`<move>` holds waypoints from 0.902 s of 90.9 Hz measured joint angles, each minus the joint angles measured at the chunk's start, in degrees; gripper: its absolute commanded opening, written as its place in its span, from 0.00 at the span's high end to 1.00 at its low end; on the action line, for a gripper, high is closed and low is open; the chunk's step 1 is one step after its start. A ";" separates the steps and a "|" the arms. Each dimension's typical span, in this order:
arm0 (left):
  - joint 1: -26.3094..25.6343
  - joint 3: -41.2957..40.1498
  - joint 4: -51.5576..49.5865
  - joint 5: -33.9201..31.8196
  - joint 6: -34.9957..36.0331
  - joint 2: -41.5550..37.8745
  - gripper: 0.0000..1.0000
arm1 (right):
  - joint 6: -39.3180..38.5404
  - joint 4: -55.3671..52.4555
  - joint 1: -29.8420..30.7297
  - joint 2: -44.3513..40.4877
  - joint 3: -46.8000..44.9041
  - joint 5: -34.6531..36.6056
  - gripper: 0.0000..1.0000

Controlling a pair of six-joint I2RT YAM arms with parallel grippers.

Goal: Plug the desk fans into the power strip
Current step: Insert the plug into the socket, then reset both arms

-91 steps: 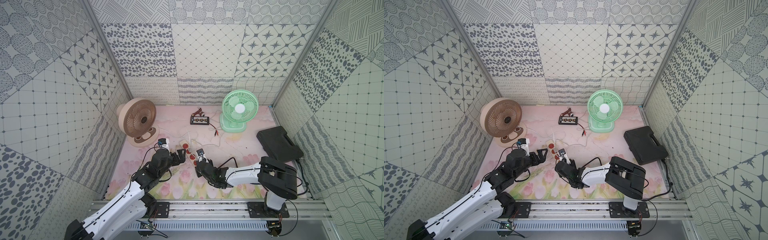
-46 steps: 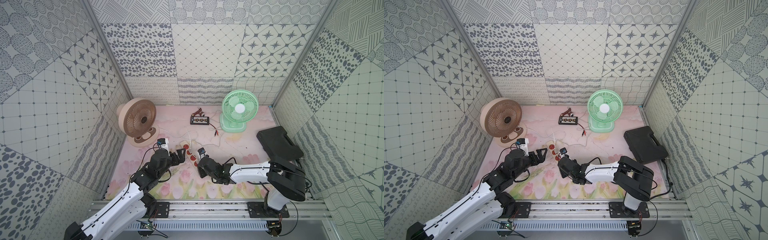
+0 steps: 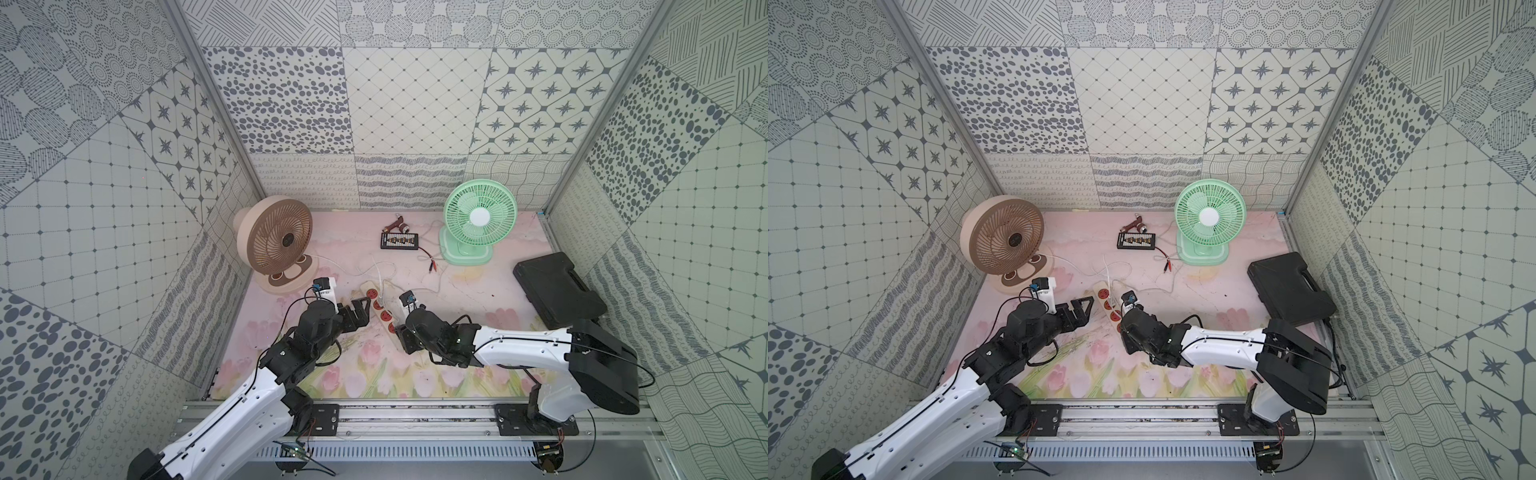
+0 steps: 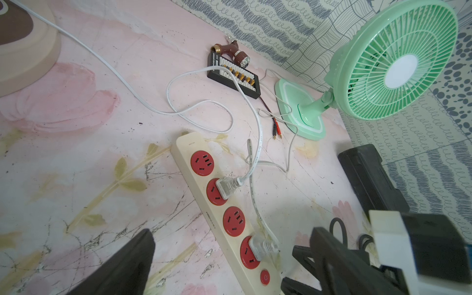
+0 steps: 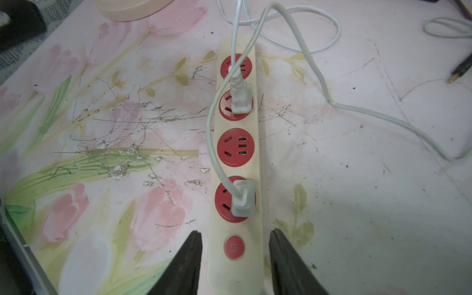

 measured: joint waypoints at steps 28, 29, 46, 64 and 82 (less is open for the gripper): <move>0.00 -0.70 -0.04 0.98 -0.04 -4.20 0.01 | -1.55 -1.79 0.24 -8.96 -0.48 -0.55 0.03; 0.00 -0.74 0.00 1.01 -0.04 -4.35 0.01 | -1.66 -1.86 0.31 -9.42 -0.63 -0.55 0.03; 0.00 -1.33 0.00 2.69 -0.20 -6.32 0.01 | -2.27 -3.93 0.66 -16.31 -2.36 -0.68 0.03; 0.00 -0.57 -0.42 5.44 -1.03 -7.26 0.01 | -4.17 -7.30 0.76 -24.11 -4.17 -1.79 0.03; -0.42 3.41 -2.40 7.63 -2.08 -8.83 0.01 | -7.67 -9.60 0.76 -32.83 -5.84 -2.56 0.03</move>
